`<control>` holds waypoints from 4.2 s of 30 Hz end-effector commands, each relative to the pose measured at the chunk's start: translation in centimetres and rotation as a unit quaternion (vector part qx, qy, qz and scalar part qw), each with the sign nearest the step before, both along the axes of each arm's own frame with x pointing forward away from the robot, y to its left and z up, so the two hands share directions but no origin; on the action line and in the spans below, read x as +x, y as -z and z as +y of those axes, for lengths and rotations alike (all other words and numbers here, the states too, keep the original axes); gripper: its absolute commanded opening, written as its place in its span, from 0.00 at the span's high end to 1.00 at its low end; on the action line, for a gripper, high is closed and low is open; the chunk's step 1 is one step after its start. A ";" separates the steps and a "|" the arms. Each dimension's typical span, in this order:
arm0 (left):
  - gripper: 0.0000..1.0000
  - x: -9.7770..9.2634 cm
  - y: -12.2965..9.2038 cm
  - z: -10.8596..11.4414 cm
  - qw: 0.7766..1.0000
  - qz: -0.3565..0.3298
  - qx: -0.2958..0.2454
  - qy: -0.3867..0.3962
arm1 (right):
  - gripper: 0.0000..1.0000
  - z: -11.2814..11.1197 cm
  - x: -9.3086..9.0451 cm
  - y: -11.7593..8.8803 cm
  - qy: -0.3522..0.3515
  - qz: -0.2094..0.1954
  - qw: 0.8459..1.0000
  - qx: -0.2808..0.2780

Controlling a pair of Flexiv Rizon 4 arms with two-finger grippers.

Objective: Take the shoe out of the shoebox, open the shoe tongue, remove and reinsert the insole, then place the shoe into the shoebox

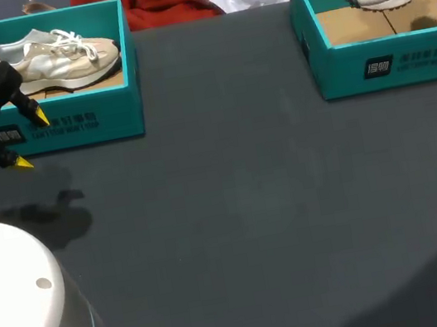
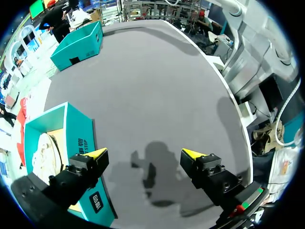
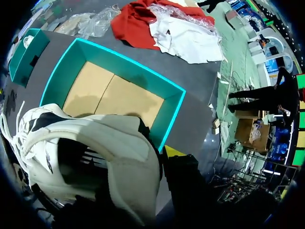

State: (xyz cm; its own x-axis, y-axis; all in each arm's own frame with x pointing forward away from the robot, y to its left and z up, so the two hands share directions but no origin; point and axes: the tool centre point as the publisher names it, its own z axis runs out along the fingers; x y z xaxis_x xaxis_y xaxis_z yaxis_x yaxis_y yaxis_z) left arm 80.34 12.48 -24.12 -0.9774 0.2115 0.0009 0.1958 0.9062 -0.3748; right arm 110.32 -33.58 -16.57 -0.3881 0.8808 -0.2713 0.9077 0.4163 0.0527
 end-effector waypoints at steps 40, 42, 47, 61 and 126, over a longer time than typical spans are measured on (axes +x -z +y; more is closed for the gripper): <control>0.00 0.0 0.0 0.0 1.000 0.000 0.001 0.000 | 1.00 -1.3 -3.5 5.1 0.215 -0.127 0.968 -0.011; 0.00 0.0 0.0 0.0 1.000 0.000 0.001 0.000 | 1.00 -1.4 -3.4 5.5 0.217 -0.126 0.968 -0.012; 0.00 0.0 0.0 0.0 1.000 0.000 0.001 0.000 | 1.00 -1.7 -3.6 7.5 0.240 -0.118 0.964 0.004; 0.00 0.0 0.0 0.0 1.000 0.000 0.001 0.000 | 1.00 -1.4 -5.4 10.8 0.251 -0.106 0.962 0.003; 0.00 0.0 0.0 0.0 1.000 0.000 0.001 0.000 | 0.58 0.0 -8.3 18.7 0.216 -0.038 0.975 0.016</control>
